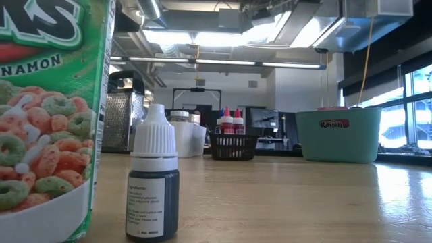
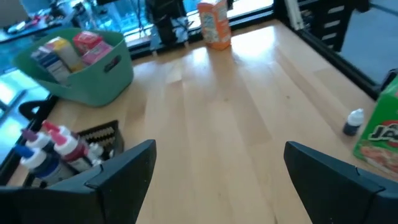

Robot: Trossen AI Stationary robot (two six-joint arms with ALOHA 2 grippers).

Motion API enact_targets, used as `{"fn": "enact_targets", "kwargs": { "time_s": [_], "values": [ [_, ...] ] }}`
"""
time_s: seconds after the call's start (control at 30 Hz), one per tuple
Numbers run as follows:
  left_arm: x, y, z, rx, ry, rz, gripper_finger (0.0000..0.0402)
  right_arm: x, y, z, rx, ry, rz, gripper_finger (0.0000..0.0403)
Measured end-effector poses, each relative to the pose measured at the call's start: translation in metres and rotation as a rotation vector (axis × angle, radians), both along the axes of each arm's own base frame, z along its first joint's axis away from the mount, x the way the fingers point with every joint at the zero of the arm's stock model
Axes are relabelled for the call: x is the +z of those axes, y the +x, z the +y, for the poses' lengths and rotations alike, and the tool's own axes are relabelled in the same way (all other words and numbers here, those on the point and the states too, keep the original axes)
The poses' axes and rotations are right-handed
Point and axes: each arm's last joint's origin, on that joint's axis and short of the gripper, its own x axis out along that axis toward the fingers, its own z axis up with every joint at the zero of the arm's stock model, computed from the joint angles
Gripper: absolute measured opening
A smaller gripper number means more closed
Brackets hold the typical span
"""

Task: Pick & Place Kitchen Items
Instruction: Put the orange cereal box into the green bin

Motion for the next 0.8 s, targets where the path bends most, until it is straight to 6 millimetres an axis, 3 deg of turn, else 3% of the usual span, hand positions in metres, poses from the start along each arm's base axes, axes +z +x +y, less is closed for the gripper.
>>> {"fn": "enact_targets", "kwargs": {
  "time_s": [0.13, 0.37, 0.47, 0.57, 0.63, 0.8],
  "values": [
    [0.001, 0.001, -0.004, -0.021, -0.003, -0.012, 0.035, 0.0, 0.0, 0.0, 0.002, -0.001, 0.001, 0.0184],
    [-0.005, 0.007, -0.009, -0.038, 0.035, 0.002, 0.035, -0.003, -0.005, -0.002, 0.007, -0.024, 0.059, 0.0251],
    [-0.009, 0.01, -0.01, -0.041, 0.054, 0.022, 0.035, -0.006, -0.021, -0.015, -0.066, -0.073, 0.25, 0.0263],
    [-0.013, 0.013, -0.012, -0.042, 0.064, 0.043, 0.035, -0.001, -0.05, -0.035, -0.279, -0.175, 0.51, 0.0265],
    [-0.016, 0.014, -0.012, -0.042, 0.069, 0.056, 0.035, -0.001, -0.056, -0.037, -0.385, -0.166, 0.546, 0.0265],
    [-0.022, 0.017, -0.014, -0.044, 0.083, 0.091, 0.035, 0.031, -0.095, -0.038, -0.181, -0.108, 0.522, 0.0264]
  ]
}}
